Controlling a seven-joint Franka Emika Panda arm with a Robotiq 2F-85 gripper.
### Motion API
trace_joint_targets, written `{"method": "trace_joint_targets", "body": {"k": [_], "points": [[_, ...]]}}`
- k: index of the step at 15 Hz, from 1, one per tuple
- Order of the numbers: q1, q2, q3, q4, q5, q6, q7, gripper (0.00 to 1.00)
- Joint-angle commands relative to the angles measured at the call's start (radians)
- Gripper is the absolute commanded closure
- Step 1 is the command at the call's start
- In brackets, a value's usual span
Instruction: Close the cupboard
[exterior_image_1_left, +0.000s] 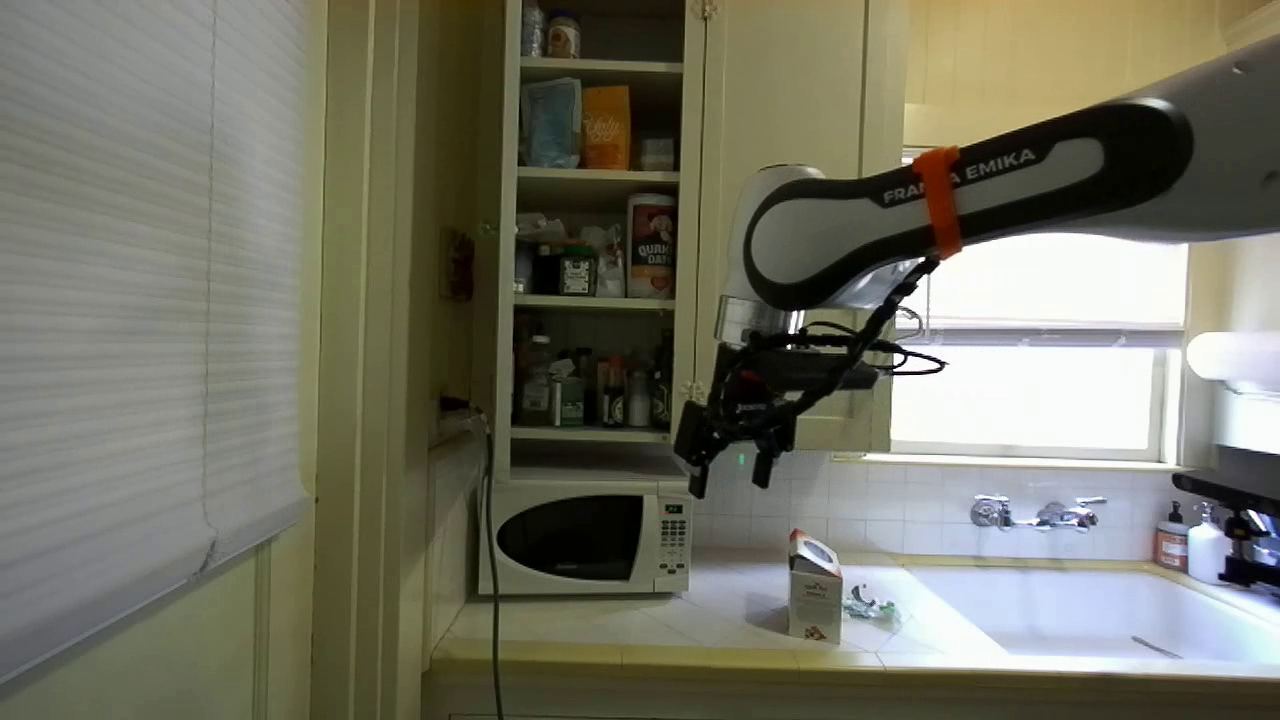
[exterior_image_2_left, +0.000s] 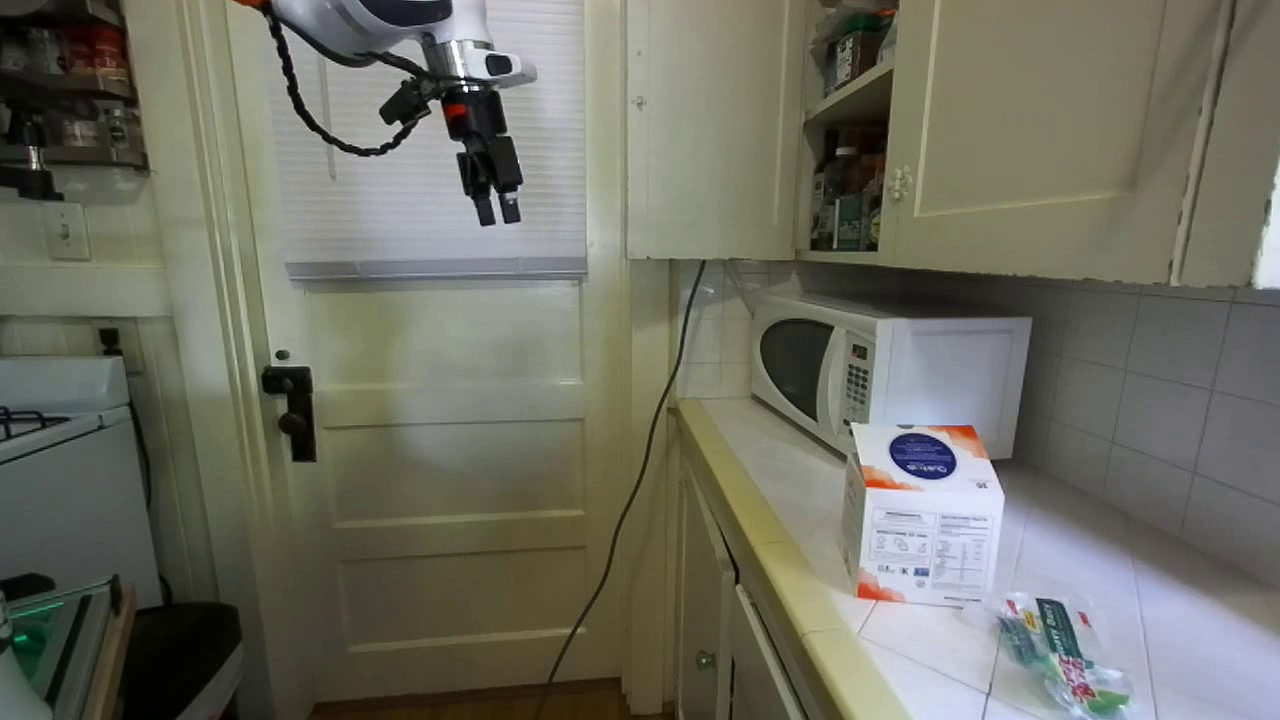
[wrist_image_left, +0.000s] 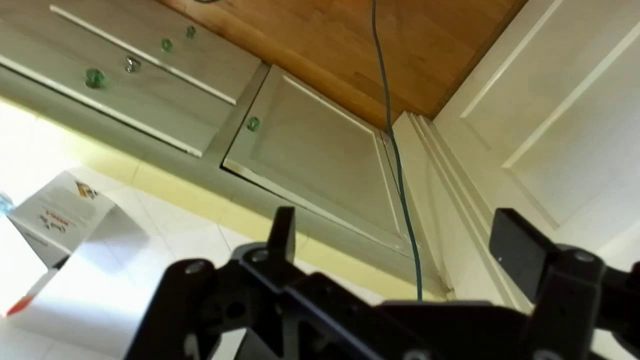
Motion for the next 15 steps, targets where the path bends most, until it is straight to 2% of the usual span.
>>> {"method": "trace_joint_targets", "body": {"k": [1, 5, 6, 9, 15], "points": [[0.035, 0.13, 0.024, 0.154, -0.077, 0.073, -0.01, 0.0], [0.076, 0.258, 0.059, 0.316, -0.203, 0.137, 0.058, 0.0], [0.075, 0.181, 0.033, 0.221, -0.151, 0.133, 0.019, 0.0], [0.094, 0.242, 0.038, 0.297, -0.18, 0.135, 0.039, 0.0], [0.095, 0.253, 0.035, 0.314, -0.182, 0.135, 0.039, 0.0]]}}
